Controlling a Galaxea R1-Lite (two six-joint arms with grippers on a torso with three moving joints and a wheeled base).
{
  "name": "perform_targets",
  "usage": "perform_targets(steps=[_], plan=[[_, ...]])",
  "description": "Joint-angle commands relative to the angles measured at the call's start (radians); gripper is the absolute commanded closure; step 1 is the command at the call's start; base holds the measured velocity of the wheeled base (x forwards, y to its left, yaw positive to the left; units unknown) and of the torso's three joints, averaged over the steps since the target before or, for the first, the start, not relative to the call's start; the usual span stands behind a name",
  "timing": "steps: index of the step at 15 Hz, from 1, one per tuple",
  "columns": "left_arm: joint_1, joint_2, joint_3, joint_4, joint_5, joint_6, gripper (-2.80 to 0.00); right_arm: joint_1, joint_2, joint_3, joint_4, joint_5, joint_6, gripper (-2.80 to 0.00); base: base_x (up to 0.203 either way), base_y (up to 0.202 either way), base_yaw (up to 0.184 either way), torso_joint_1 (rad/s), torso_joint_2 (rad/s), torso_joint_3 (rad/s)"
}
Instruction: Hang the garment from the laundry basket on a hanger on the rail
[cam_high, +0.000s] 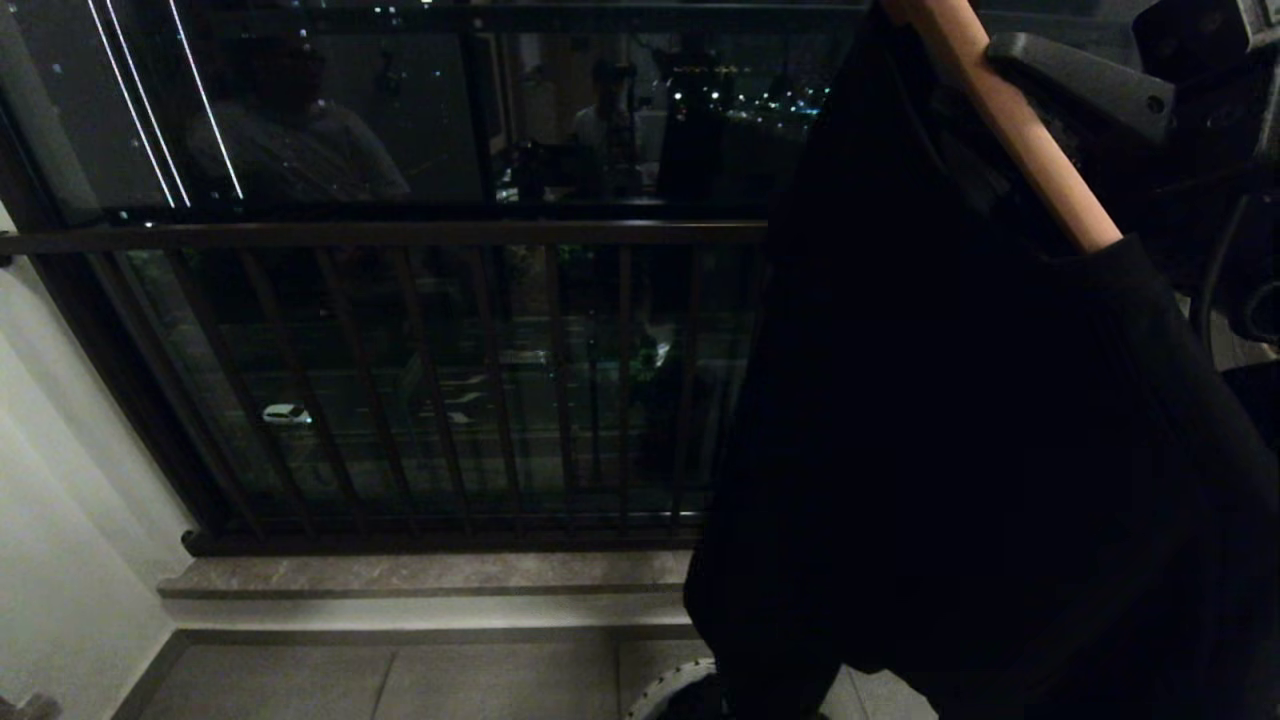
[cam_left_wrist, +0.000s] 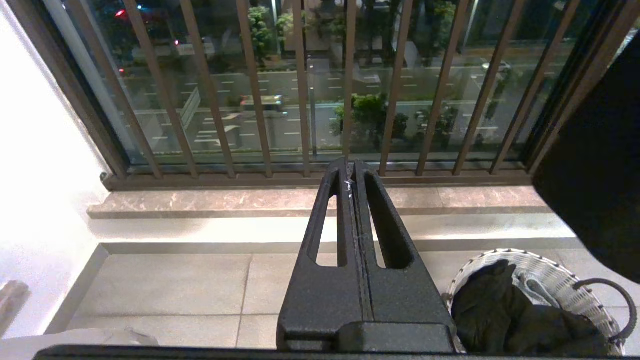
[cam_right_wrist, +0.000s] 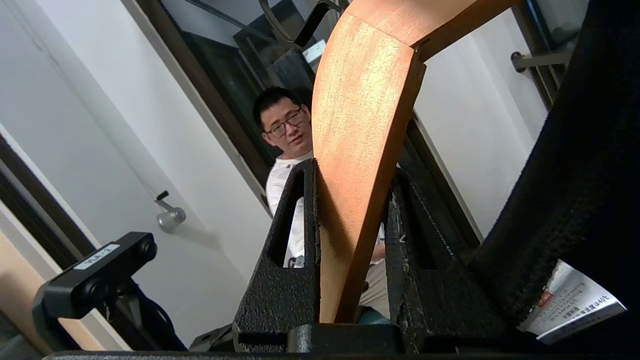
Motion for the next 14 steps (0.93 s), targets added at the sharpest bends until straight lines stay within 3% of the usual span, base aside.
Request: perform_targets(steps=[1,14], plan=[[0.0,0.001,0.002,0.0,0.0,0.0,0.0,0.0,0.009,-0.008,-0.009,0.006,0.007,0.0,0.0,0.0,0.0,0.0,0.0,0.0],[0.0,0.001,0.002,0.0,0.0,0.0,0.0,-0.031,0.043,-0.015,-0.009,0.006,0.007,0.0,0.0,0.0,0.0,0.0,0.0,0.0]])
